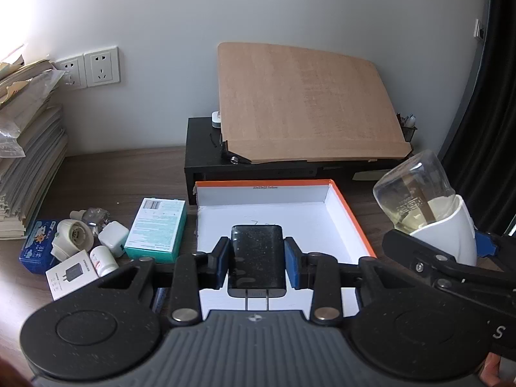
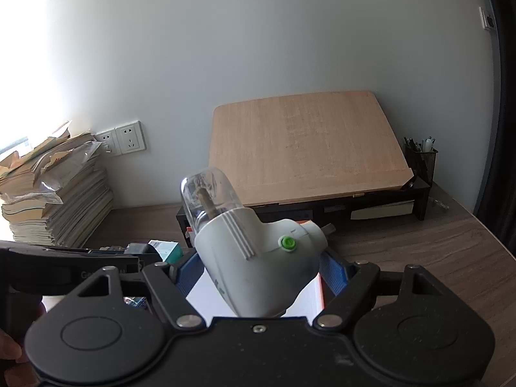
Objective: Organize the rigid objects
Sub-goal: 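Carry the black charger and white heater over the white tray box with both tools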
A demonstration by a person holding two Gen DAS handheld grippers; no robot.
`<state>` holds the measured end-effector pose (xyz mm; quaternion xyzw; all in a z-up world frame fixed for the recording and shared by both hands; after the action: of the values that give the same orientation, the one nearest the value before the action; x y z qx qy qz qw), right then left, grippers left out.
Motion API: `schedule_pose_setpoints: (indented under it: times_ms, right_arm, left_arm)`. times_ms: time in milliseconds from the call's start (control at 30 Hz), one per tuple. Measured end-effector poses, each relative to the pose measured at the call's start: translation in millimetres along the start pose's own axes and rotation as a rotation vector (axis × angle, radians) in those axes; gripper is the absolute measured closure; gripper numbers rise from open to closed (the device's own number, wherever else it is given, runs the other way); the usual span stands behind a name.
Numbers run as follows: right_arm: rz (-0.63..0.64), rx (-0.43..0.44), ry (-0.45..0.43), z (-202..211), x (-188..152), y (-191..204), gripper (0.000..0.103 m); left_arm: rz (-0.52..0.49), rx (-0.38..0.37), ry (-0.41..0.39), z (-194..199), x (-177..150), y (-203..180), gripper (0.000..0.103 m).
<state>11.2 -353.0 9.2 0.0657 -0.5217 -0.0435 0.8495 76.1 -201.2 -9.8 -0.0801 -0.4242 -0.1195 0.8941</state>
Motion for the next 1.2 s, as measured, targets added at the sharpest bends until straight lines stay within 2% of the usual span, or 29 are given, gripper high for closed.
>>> schedule_pose_setpoints:
  times_ms: [567, 1200]
  right_arm:
    - [0.017, 0.021, 0.026, -5, 1, -7, 0.012]
    - [-0.006, -0.084, 0.044, -37, 8, 10, 0.012]
  left_arm:
    - [0.026, 0.030, 0.009, -6, -6, -10, 0.067]
    - [-0.009, -0.056, 0.024, -36, 6, 9, 0.067]
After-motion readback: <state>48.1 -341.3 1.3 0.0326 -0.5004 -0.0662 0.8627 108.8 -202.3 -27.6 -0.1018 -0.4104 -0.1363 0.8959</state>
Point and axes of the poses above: each gripper's, at about its wrist camera, not at the fingertips, and z roughly against the way its jaws point, y to its left, x to its top, the point moved 7 cm from there along -z, roughly the way its jaws point, and after that the axes turned 1 degree about x, right-handed, at the moved point
